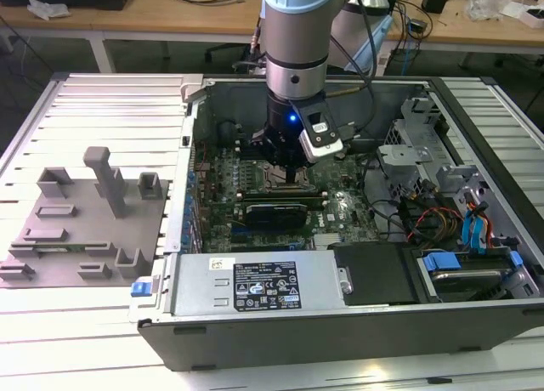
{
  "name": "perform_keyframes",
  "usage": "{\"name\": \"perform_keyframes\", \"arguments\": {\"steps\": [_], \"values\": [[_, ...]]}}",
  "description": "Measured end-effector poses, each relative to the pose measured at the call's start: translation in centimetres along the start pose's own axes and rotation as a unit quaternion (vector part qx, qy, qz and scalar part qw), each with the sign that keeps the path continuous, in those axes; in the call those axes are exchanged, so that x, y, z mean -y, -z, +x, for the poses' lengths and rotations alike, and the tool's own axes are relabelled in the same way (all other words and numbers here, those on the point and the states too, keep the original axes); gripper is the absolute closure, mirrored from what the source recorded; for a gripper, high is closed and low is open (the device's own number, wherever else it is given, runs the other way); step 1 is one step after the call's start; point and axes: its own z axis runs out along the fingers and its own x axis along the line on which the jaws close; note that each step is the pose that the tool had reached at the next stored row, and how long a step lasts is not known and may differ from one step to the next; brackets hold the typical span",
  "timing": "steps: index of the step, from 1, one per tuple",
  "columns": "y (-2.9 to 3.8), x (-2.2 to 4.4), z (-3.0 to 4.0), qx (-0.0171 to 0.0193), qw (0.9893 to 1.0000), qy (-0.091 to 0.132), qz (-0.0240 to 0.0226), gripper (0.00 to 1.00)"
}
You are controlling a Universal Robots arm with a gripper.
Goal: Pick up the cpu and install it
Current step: 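Install the second cpu locking lever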
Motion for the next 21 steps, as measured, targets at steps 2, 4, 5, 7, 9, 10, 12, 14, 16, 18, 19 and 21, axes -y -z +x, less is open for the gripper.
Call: {"name": "perform_keyframes", "arguments": {"steps": [2, 4, 5, 7, 9, 10, 12, 14, 16, 18, 19, 21], "values": [[-0.01, 0.01, 0.00, 0.0000, 1.0000, 0.006, -0.0001, 0.89], [-0.05, 0.02, -0.01, 0.0003, 0.9997, 0.025, -0.0008, 0.89], [-0.07, 0.03, 0.00, 0.0004, 0.9994, 0.033, -0.0012, 0.89], [-0.16, 0.02, 0.00, 0.0007, 0.9983, 0.058, -0.0021, 0.89], [-0.19, 0.03, 0.02, 0.0010, 0.9974, 0.072, -0.0018, 0.89], [-0.19, 0.03, 0.03, 0.0010, 0.9974, 0.072, -0.0018, 0.89], [-0.19, 0.03, 0.03, 0.0010, 0.9974, 0.072, -0.0018, 0.89], [-0.19, 0.03, 0.05, 0.0010, 0.9974, 0.072, -0.0018, 0.89], [-0.19, 0.06, 0.25, 0.0011, 0.9974, 0.072, -0.0019, 0.89], [-0.21, 0.12, 0.58, 0.0011, 0.9974, 0.072, -0.0018, 0.89], [-0.22, 0.13, 0.64, 0.0011, 0.9974, 0.072, -0.0018, 0.89], [-0.25, 0.16, 0.77, 0.0011, 0.9974, 0.072, -0.0018, 0.89]]}}
